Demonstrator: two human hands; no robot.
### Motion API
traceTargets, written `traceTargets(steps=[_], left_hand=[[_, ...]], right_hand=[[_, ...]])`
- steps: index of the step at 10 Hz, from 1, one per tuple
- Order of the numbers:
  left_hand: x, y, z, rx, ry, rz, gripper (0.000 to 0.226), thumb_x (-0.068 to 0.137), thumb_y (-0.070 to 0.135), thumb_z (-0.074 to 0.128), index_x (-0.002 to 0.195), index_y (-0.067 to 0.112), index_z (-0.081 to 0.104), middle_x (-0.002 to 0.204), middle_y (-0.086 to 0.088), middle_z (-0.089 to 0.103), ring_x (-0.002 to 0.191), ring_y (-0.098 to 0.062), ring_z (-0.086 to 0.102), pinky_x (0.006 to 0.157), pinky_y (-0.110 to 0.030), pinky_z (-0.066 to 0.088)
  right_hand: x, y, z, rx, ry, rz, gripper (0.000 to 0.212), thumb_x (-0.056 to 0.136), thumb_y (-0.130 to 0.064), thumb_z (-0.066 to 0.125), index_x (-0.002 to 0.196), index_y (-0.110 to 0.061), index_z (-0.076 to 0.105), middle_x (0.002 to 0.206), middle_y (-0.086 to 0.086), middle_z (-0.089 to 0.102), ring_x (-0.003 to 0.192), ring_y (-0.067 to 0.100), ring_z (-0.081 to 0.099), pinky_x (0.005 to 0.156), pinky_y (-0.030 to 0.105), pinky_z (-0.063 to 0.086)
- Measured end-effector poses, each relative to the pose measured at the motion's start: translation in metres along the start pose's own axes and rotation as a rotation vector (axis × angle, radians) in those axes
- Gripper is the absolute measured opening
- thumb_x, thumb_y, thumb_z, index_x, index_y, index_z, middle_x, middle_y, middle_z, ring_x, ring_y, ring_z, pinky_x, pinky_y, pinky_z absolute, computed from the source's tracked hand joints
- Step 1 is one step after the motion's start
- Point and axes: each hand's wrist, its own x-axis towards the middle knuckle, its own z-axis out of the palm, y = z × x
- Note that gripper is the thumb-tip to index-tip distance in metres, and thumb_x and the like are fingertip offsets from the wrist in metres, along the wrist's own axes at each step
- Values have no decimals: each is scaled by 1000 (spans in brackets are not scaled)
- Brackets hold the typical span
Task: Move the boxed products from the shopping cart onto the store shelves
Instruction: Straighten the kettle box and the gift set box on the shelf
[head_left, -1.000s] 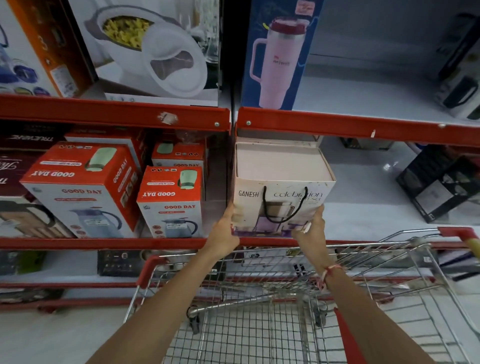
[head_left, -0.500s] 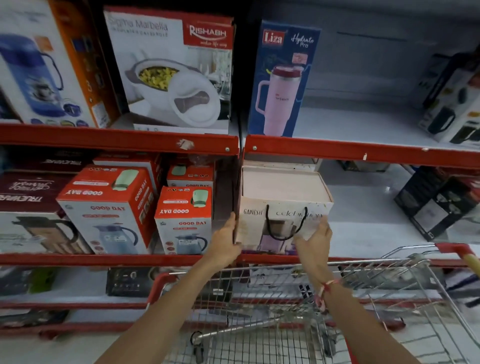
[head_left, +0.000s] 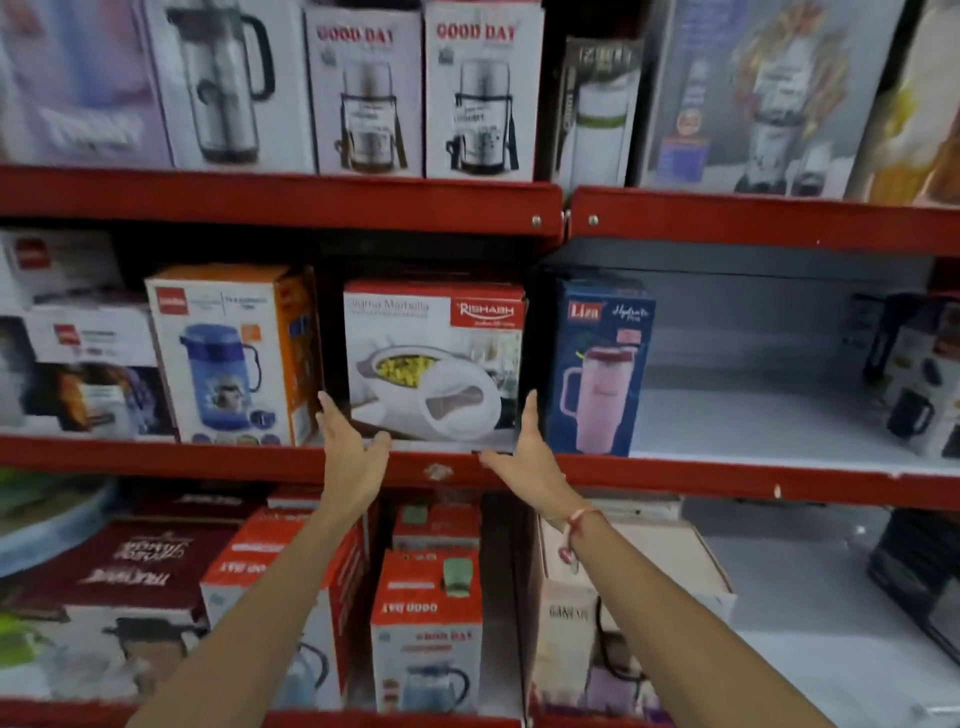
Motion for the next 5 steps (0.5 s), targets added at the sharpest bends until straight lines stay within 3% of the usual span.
traceTargets(steps=[1,2,4,5], left_hand=[[18,-4,-8,102,-148,-86,83,94,16,47,146,26,-16,157,-12,14,65,-16,55,54,-26,43],[18,-10,-14,196,-120,-53,79,91,14,50,149,25,-3,144,-23,34,57,-14,52,50,-24,38],[11,-20,-30,240,-187,34,82,87,3,49,149,26,0,157,-8,16,60,6,37,54,-9,38],[8,-2,-38,240,-248,9,78,88,5,48,149,25,2,149,-17,33,51,-1,47,52,-20,40]], right_hand=[[11,0,4,-41,1,14,111,86,-17,66,143,-35,-28,148,13,43,98,25,66,76,24,52],[8,1,6,-68,39,10,108,84,-16,66,146,-36,-20,151,10,38,117,26,57,85,27,46],[-9,-2,4,-113,38,1,104,86,-9,62,148,-32,-17,153,6,35,108,15,56,85,22,44],[-16,-20,5,-126,63,10,104,85,-12,64,149,-29,-15,151,9,37,115,19,54,93,29,47]])
